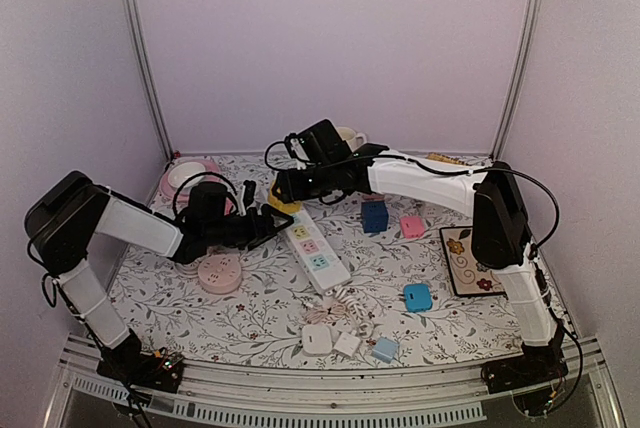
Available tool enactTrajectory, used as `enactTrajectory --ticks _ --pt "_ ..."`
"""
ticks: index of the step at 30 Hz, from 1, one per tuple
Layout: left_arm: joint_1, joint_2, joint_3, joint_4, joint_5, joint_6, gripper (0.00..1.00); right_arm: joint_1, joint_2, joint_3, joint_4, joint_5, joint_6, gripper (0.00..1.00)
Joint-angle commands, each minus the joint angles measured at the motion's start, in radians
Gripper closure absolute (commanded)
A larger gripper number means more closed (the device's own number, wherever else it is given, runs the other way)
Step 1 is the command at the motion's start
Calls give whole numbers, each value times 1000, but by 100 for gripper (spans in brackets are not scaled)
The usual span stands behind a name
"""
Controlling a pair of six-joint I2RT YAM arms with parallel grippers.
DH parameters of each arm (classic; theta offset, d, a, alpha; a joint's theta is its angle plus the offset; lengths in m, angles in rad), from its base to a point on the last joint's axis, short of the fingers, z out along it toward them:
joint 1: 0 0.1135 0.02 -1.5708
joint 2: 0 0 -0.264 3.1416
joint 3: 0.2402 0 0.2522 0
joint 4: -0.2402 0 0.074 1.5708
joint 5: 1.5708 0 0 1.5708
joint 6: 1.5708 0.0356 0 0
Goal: Pull the plug off the socket
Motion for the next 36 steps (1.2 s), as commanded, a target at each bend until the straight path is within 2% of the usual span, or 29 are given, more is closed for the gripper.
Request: enactTrajectory --ticks 1,9,18,21,23,32,36 --pt "-15 18 14 59 -9 -4 21 -4 -89 -6 138 -32 60 76" --pt "-27 23 0 88 -50 -27 29 -2 -140 -87 228 -33 102 77" --pt "-36 53 11 94 -106 -38 30 19 -190 -141 279 -34 112 78" --pt "-38 53 7 110 -108 -48 34 18 -198 -153 284 -28 115 78" --pt "-38 48 3 115 -111 -51 42 18 -202 -163 287 -24 114 78" --pt "-20 17 -7 119 -107 -67 100 22 -252 -282 343 30 97 79" --pt "8 23 -12 114 -90 -79 100 21 -306 -372 412 47 90 80"
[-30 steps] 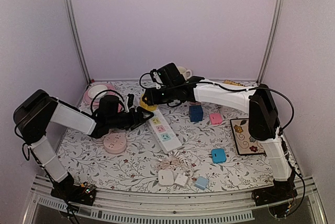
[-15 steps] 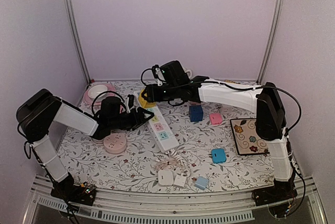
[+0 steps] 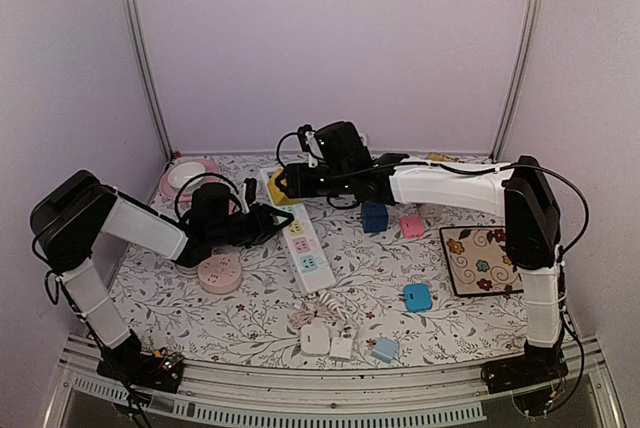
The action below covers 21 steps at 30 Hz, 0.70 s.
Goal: Pull the plug off the socket
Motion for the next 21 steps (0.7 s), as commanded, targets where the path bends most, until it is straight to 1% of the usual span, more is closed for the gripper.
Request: enactTrajectory --ticks 1,4,6,9,14,17,21 --pt "43 -8 -10 -8 -6 25 100 7 -118 -73 130 34 -4 80" --pt "62 -4 -7 -23 -1 15 100 6 -147 -133 202 8 -18 80" --pt "73 -2 -2 -34 4 12 100 11 -148 -143 217 -6 -31 80" --pt "84 -1 2 -41 14 5 100 15 -138 -140 217 -23 -53 80" --pt "90 -8 17 -67 11 15 100 12 -130 -142 193 -8 -68 80" --pt "94 -6 43 -112 7 44 100 -27 -133 -147 172 -57 -34 80" --pt "117 20 87 -167 36 80 100 -72 -149 -176 154 -96 10 80"
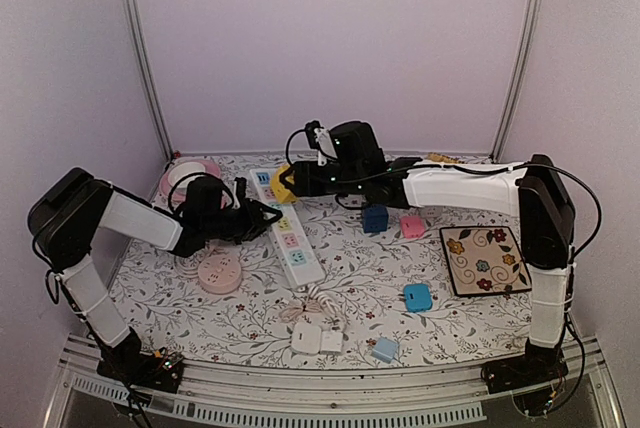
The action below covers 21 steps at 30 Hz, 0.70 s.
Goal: Pull the plug off the socket
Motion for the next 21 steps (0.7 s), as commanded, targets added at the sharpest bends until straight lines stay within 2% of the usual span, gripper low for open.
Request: enactTrajectory --ticks 1,12,21 --pt "36 28 62 -58 8 98 100 -61 -69 -47 4 -57 46 80" --pt "95 146 224 -221 103 212 100 -115 -212 -355 51 -98 141 80" --pt "98 245 328 -285 115 249 93 -160 -293 -621 149 -142 239 80"
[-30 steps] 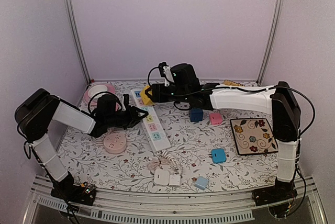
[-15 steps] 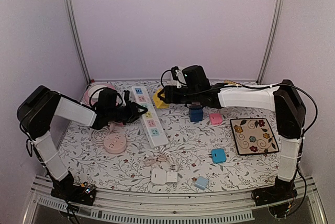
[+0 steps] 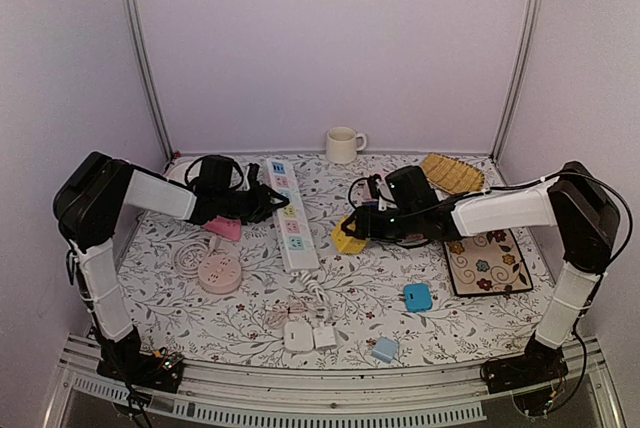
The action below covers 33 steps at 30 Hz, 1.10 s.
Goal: Pull the plug off the socket
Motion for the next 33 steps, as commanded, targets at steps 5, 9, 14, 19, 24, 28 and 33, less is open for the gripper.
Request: enactTrajectory --ticks 5,9,14,19,24,28,33 --pt "14 125 75 -70 -52 128 89 -58 -66 -143 152 -81 99 80" --pt "15 158 104 -82 -53 132 87 -86 -71 -187 185 -116 123 78" --pt "15 184 129 -100 -55 141 85 -115 -86 -243 227 -149 151 74" --pt "14 199 142 -110 -61 146 77 -138 -110 -302 248 -161 167 60" --pt "15 209 150 -115 -68 151 68 -152 -132 -348 253 -161 173 48" --pt "15 212 155 -121 -75 155 60 -159 -142 -370 251 -154 171 43" --pt "17 212 157 -130 -83 161 51 -169 -154 -395 249 -148 170 33"
